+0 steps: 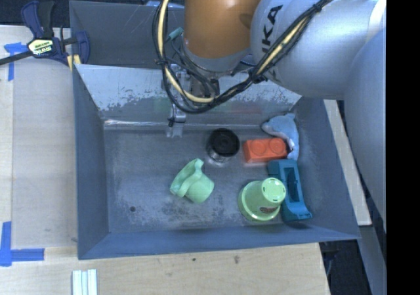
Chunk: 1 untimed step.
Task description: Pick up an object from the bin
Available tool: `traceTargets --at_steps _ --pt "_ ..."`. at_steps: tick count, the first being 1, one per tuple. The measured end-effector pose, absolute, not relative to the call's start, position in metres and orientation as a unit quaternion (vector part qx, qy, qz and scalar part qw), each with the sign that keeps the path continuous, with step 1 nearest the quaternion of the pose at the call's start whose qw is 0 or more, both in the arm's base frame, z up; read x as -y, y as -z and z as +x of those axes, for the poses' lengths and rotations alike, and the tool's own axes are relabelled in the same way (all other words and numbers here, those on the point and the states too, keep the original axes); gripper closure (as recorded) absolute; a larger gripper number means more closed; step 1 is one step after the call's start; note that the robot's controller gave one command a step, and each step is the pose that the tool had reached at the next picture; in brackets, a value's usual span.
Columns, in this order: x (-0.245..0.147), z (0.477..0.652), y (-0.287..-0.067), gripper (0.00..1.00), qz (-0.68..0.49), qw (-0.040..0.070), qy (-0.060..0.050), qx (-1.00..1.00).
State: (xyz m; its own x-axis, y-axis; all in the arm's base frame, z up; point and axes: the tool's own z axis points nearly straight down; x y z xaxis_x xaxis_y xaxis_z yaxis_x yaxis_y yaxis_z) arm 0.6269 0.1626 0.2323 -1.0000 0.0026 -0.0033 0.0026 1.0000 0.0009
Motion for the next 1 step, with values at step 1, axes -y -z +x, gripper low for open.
traceTargets --at_steps 1 --pt "-0.1626 0.6269 -0.2323 0.0 0.001 0.002 0.0 -1.0"
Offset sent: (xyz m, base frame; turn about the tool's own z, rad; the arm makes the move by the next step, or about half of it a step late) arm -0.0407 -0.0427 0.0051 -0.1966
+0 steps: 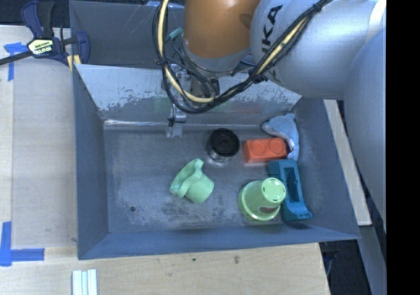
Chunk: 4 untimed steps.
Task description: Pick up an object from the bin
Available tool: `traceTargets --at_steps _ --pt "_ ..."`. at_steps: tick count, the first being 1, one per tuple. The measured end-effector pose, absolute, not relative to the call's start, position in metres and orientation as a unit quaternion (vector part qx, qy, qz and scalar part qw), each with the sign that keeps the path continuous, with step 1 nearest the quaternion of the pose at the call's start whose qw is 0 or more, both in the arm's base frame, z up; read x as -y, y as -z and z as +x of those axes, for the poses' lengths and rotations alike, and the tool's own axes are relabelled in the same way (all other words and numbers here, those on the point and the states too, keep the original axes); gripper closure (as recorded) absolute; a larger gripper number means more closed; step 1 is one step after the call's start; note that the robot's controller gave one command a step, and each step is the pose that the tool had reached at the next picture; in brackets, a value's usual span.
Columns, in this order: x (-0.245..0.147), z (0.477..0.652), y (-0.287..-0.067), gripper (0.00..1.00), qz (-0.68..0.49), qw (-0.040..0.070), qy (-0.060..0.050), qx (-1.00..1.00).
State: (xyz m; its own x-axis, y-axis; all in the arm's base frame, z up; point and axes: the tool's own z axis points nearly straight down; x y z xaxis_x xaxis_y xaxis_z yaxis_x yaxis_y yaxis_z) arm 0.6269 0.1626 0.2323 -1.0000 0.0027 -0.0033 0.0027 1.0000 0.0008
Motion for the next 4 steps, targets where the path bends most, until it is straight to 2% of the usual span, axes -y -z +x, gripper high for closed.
traceTargets --at_steps 1,2,3,4 --pt "-0.148 0.61 -0.234 0.0 -0.042 0.002 -0.001 -0.999" --pt "-0.115 0.599 -0.214 0.0 -0.14 0.004 0.0 -0.99" --pt "-0.1 0.569 -0.214 0.0 -0.167 0.001 0.0 -0.986" --pt "-0.092 0.567 -0.204 0.0 -0.291 0.004 0.0 -0.957"
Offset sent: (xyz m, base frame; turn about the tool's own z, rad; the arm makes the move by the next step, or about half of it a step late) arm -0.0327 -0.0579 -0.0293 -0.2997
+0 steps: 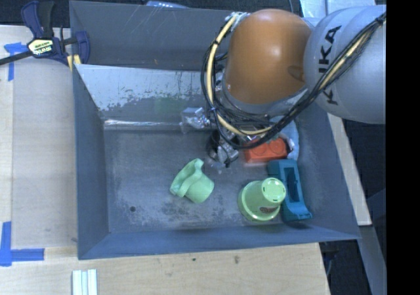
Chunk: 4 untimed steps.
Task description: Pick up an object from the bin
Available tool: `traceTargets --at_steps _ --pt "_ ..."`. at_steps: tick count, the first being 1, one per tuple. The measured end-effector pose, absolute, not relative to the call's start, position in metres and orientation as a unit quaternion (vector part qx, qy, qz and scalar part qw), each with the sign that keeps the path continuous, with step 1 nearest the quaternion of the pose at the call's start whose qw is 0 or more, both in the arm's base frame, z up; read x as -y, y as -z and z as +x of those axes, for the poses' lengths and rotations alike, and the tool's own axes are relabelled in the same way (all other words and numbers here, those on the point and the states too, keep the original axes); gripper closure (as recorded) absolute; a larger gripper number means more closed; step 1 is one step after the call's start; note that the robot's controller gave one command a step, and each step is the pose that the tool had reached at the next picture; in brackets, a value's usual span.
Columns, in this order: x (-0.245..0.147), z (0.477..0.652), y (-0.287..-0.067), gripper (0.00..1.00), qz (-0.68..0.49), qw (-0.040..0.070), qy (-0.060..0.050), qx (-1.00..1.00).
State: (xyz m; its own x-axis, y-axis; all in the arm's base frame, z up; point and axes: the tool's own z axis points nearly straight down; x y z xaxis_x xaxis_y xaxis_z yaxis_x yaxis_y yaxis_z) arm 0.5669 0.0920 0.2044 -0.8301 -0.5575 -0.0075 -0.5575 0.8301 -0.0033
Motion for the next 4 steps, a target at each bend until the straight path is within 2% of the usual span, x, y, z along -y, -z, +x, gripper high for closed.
traceTargets --at_steps 1,2,3,4 --pt "-0.108 0.548 -0.181 0.0 -0.269 0.004 0.001 -0.963" --pt "-0.124 0.536 -0.169 0.0 -0.168 0.002 -0.001 -0.986" --pt "-0.128 0.541 -0.158 0.0 -0.26 0.004 0.001 -0.966" --pt "-0.118 0.537 -0.132 0.0 -0.344 0.006 0.0 -0.939"
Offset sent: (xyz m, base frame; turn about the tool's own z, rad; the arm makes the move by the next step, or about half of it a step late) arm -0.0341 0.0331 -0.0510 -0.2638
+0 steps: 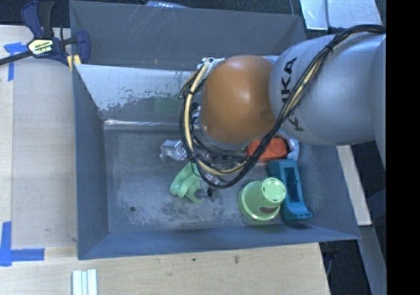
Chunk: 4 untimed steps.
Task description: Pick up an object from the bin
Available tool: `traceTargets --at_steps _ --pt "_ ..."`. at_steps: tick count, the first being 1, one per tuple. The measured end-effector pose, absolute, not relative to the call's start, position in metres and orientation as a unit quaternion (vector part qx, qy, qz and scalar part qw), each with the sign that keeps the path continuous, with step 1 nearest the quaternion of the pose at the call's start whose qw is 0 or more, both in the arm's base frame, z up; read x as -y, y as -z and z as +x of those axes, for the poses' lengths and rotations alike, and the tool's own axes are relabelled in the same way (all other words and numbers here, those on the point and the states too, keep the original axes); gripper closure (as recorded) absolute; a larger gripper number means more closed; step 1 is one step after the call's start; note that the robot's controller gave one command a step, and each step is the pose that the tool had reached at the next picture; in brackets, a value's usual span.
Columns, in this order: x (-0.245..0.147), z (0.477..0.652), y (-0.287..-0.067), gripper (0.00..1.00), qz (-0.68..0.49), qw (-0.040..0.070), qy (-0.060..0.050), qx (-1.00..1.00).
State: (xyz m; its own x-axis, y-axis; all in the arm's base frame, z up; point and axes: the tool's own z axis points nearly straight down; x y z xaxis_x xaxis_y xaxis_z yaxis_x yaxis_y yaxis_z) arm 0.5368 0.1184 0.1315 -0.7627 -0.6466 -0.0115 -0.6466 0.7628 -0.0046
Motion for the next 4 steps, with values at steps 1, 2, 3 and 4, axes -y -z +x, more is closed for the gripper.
traceTargets --at_steps 1,2,3,4 --pt "-0.113 0.533 -0.088 1.0 -0.408 0.007 0.001 -0.913" --pt "-0.113 0.533 -0.088 1.0 -0.408 0.007 0.001 -0.913" --pt "-0.116 0.527 -0.127 1.0 -0.4 0.002 0.0 -0.916" --pt "-0.113 0.535 -0.189 1.0 -0.411 0.006 0.001 -0.912"
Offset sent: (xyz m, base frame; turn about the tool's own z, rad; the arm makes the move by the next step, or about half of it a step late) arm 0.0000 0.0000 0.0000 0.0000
